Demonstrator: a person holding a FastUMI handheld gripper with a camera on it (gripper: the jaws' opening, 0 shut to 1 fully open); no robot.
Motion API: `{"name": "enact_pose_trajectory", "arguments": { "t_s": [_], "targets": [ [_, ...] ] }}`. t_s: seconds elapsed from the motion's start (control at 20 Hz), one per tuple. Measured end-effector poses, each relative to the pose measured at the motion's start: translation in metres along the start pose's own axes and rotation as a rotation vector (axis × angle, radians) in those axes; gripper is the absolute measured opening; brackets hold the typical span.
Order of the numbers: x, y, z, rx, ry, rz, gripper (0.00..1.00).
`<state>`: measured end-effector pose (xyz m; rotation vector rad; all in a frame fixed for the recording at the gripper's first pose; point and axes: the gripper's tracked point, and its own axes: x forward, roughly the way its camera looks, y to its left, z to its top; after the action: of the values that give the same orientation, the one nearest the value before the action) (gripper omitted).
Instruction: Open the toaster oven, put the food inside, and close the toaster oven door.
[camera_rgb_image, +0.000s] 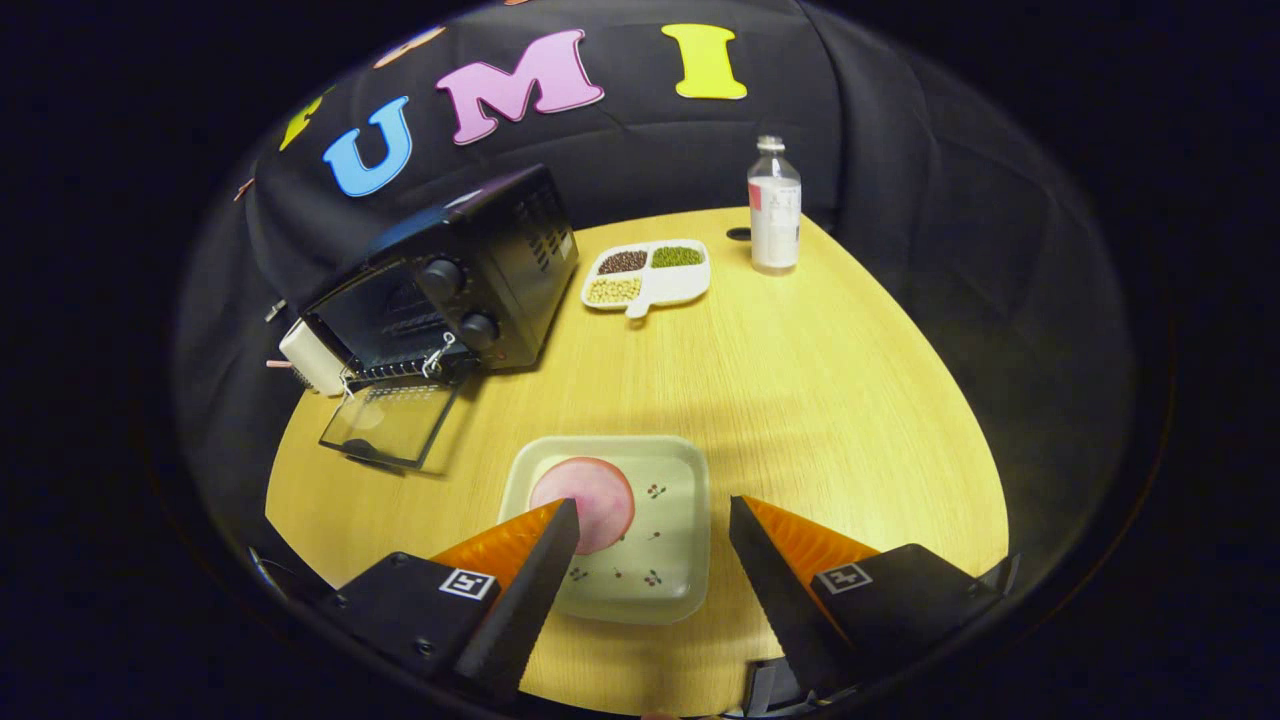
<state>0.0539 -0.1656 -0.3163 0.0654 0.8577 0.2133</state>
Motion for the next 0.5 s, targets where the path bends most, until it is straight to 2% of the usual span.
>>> {"name": "enact_pose_trajectory", "arguments": {
  "t_s": [0.35, 0.45, 0.5],
  "targets": [
    [0.025, -0.003, -0.032, 0.047, 0.116, 0.034, 0.97],
    [0.027, -0.005, -0.035, 0.068, 0.124, 0.033, 0.86],
    [0.027, -0.006, -0.035, 0.077, 0.123, 0.034, 0.75]
  ]
}}
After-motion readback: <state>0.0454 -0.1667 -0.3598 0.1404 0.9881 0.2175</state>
